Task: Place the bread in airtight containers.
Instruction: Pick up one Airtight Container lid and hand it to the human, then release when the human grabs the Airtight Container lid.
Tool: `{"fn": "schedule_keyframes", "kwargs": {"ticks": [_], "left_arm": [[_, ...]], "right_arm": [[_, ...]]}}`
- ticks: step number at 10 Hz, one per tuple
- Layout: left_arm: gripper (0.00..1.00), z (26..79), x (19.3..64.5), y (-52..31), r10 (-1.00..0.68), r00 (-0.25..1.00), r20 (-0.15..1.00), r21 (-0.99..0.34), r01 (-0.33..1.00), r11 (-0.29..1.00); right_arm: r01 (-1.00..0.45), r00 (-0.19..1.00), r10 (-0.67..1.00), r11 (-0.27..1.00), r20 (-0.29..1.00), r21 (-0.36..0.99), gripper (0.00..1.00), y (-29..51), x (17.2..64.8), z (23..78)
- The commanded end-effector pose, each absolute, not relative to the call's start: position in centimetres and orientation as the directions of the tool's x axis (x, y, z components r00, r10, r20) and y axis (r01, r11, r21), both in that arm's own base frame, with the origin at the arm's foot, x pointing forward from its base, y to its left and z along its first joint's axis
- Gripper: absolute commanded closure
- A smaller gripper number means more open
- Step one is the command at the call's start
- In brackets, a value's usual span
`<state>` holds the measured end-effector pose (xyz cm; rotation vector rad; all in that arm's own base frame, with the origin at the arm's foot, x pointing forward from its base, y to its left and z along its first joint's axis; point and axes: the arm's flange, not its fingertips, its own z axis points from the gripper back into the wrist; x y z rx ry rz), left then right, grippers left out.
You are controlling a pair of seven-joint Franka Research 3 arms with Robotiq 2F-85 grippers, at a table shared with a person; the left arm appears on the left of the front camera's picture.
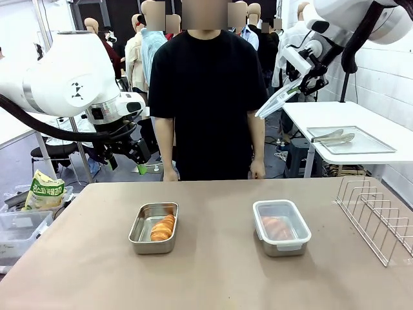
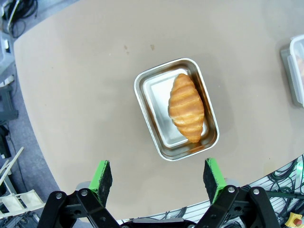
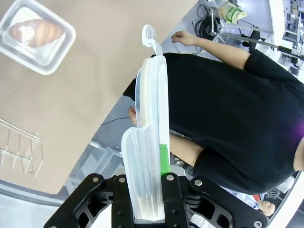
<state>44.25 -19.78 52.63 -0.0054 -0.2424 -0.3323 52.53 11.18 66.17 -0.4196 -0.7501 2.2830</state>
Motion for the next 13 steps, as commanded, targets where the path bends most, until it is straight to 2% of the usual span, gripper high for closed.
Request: {"fn": "schedule_keyframes", "kwargs": {"ticks": [1,13], "left_arm": [[0.0,52.74,44.26,-19.7,-0.307,0.922,0.234,0.052,0.303,0.951],[0.0,52.74,44.26,-19.7,-0.307,0.922,0.234,0.052,0.303,0.951]], "right_arm": [[-0.5,-0.712,0.697,-0.587,-0.085,-0.637,1.0,11.19,52.65,66.24],[-0.5,-0.712,0.697,-0.587,-0.085,-0.637,1.0,11.19,52.65,66.24]]}}
